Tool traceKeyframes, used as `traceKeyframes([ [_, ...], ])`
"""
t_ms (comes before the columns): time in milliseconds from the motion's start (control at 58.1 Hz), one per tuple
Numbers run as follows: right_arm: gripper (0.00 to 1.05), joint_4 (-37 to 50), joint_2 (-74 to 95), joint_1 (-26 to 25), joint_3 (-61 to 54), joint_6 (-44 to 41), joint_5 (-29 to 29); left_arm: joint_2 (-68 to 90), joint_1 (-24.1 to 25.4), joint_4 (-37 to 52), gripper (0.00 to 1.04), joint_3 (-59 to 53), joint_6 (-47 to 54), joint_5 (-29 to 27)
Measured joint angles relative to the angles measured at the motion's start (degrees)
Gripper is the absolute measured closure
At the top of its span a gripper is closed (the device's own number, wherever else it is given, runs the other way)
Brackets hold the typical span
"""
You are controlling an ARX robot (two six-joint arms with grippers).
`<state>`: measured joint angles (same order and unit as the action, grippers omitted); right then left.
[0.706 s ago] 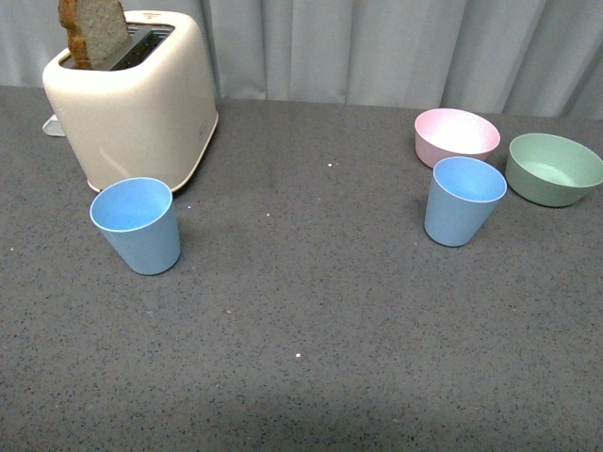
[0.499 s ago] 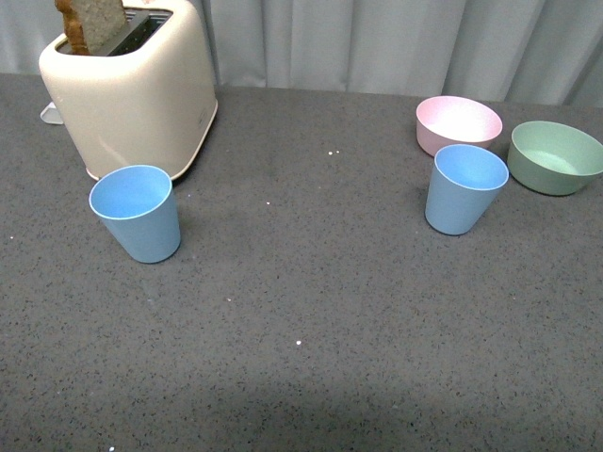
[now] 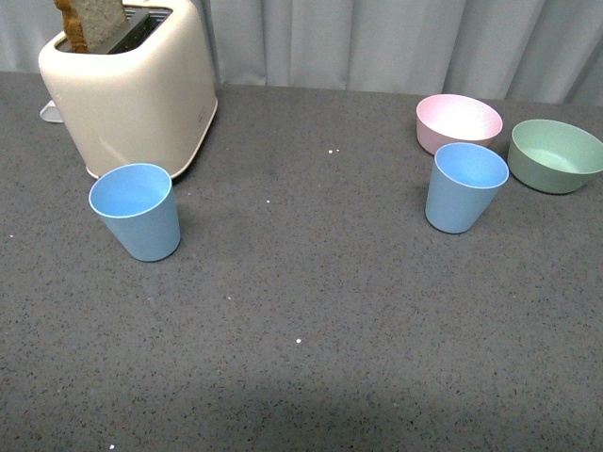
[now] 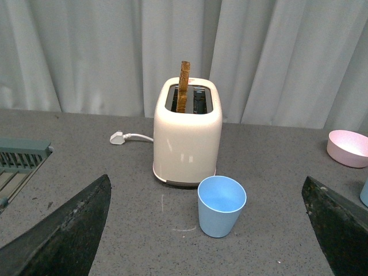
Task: Stack blue cups with both arms
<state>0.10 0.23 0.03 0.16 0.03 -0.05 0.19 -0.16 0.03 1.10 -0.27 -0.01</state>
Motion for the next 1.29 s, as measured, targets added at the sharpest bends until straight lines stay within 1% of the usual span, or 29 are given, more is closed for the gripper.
traceKeyframes([
  [258,0.10,0.00,0.00,0.00,0.00,0.00,0.00,0.07,-0.02,-0.07,0.07,0.02,-0.02,-0.42],
  [276,0.10,0.00,0.00,0.00,0.00,0.00,0.00,0.63,-0.79,-1.03,0.07,0.24,-0.72,-2.71],
  [293,0.10,0.00,0.00,0.00,0.00,0.00,-0.02,2.14,-2.34,-4.13,0.07,1.20,-2.73,-8.26],
  [310,0.10,0.00,0.00,0.00,0.00,0.00,-0.02,2.86,-2.84,-4.98,0.07,1.49,-3.32,-9.81],
  [327,0.10,0.00,0.00,0.00,0.00,0.00,0.00,5.03,-3.74,-6.43,0.07,2.05,-4.57,-13.75],
  [379,0.10,0.00,0.00,0.00,0.00,0.00,0.02,8.94,-4.52,-6.32,0.07,2.14,-6.58,-18.27],
  [396,0.10,0.00,0.00,0.00,0.00,0.00,0.00,10.54,-4.52,-5.79,0.07,2.14,-7.48,-18.60],
  [465,0.10,0.00,0.00,0.00,0.00,0.00,0.00,15.98,-3.74,-1.92,0.07,2.27,-9.49,-18.27],
  [517,0.10,0.00,0.00,0.00,0.00,0.00,-0.02,24.35,-2.71,4.55,0.07,3.23,-12.50,-16.98],
  [568,0.10,0.00,0.00,0.00,0.00,0.00,-0.02,35.89,-2.12,11.87,0.07,5.77,-15.32,-14.53],
  [603,0.10,0.00,0.00,0.00,0.00,0.00,-0.02,40.09,-1.92,14.10,0.07,6.93,-15.96,-13.49],
  [637,0.10,0.00,0.00,0.00,0.00,0.00,-0.02,47.56,-1.73,17.68,0.07,9.20,-17.62,-12.24],
  [672,0.10,0.00,0.00,0.00,0.00,0.00,-0.02,53.44,-1.66,19.19,0.07,11.45,-18.84,-11.37],
  [689,0.10,0.00,0.00,0.00,0.00,0.00,-0.02,55.04,-1.60,19.28,0.07,12.15,-19.06,-11.08],
  [740,0.10,0.00,0.00,0.00,0.00,0.00,0.00,66.99,-1.44,19.50,0.07,17.70,-21.81,-8.50],
  [809,0.10,0.00,0.00,0.00,0.00,-0.02,-0.02,76.54,-1.44,18.84,0.07,23.41,-23.80,-7.37],
  [878,0.10,0.00,0.00,0.00,0.00,0.00,-0.02,84.08,-1.44,15.47,0.07,29.24,-25.83,-7.08],
  [1068,0.10,0.00,0.00,0.00,0.00,0.00,-0.02,95.84,-2.12,10.54,0.07,39.89,-28.13,-5.95],
  [1292,0.10,0.00,0.00,0.00,0.00,0.00,-0.02,102.82,-3.19,5.09,0.07,47.19,-28.96,-3.87],
])
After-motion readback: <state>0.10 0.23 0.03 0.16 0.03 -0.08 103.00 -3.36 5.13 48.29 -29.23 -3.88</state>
